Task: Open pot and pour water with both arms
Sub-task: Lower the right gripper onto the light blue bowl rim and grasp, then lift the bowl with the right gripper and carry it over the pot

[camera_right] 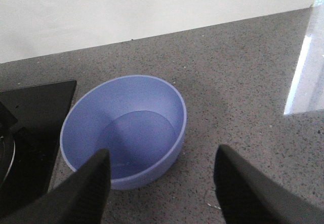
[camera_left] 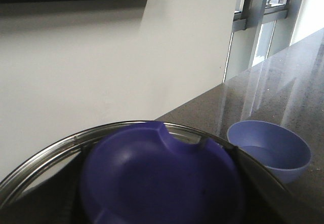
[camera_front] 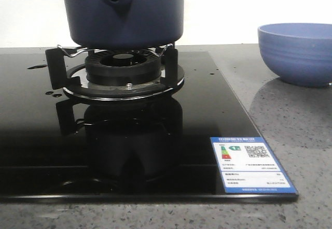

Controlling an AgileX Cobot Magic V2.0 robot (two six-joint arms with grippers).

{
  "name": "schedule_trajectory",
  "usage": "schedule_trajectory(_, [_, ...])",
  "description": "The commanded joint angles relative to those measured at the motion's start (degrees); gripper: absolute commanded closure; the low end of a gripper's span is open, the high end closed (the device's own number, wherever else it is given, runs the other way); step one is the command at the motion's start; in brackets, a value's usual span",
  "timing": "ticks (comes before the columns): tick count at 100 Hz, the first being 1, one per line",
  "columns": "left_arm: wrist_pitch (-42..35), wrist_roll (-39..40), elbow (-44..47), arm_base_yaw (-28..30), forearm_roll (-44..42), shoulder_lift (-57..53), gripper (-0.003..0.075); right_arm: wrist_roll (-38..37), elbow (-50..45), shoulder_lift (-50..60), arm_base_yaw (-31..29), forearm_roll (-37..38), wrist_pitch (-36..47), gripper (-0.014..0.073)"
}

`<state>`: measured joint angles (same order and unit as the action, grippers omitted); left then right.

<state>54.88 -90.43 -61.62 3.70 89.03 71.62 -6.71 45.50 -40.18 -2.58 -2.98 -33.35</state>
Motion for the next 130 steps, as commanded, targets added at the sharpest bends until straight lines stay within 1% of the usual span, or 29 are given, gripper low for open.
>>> schedule_trajectory(1, [-1.2, 0.5, 1.3, 0.2, 5.1, -4.3, 0.0489, -2.7, 6.6, -4.8, -0.1, -0.5, 0.7, 0.0186])
schedule_trajectory(11, [-2.2, 0.5, 4.7, 0.2, 5.2, -7.1, 0.0489, -5.1, 13.5, -11.5, -0.9, -0.5, -5.8, 0.0186])
schedule_trajectory(16, [-2.2, 0.5, 5.9, 0.2, 5.2, -8.3, 0.0489, -5.2, 17.5, -15.3, -1.3, -0.5, -10.1, 0.0186])
schedule_trajectory(25, [-1.8, 0.5, 7.3, 0.2, 5.2, -9.9, 0.0489, -5.2, 23.1, -22.2, -2.9, -0.9, -15.1, 0.0186])
schedule_trajectory(39, [-1.8, 0.5, 7.9, -0.1, 5.6, -11.2, 0.0489, -5.2, 28.5, -31.2, -6.6, -3.1, -20.9, 0.0186])
schedule_trajectory(49, [-1.8, 0.5, 7.9, -1.0, 5.8, -11.4, 0.0489, -5.1, 29.1, -36.0, -8.9, -6.5, -24.4, 0.0186])
schedule_trajectory(59, [-1.8, 0.5, 7.9, -1.7, 5.8, -11.5, 0.0489, -4.9, 29.1, -40.1, -9.9, -10.3, -25.1, 0.0186])
schedule_trajectory(73, [-1.7, 0.5, 7.9, -1.7, 6.0, -11.8, 0.0489, -2.2, 29.1, -43.7, -9.9, -14.9, -23.8, 0.0186])
schedule_trajectory(102, [-1.7, 0.5, 7.9, -1.7, 6.0, -12.1, 0.0489, -2.0, 29.1, -48.8, -9.9, -15.3, -23.1, 0.0193])
schedule_trajectory(110, [-1.7, 0.5, 7.9, -1.7, 6.0, -12.1, 0.0489, -2.0, 29.1, -49.8, -10.0, -15.3, -22.6, 0.0239])
schedule_trajectory(122, [-1.7, 0.5, 7.9, -1.7, 6.0, -12.1, 0.0489, -2.0, 29.1, -50.4, -10.0, -16.0, -21.5, 0.0348])
schedule_trajectory(130, [-1.7, 0.5, 7.9, -1.7, 6.2, -12.1, 0.0489, -2.0, 29.1, -51.0, -10.0, -16.6, -21.1, 0.0385])
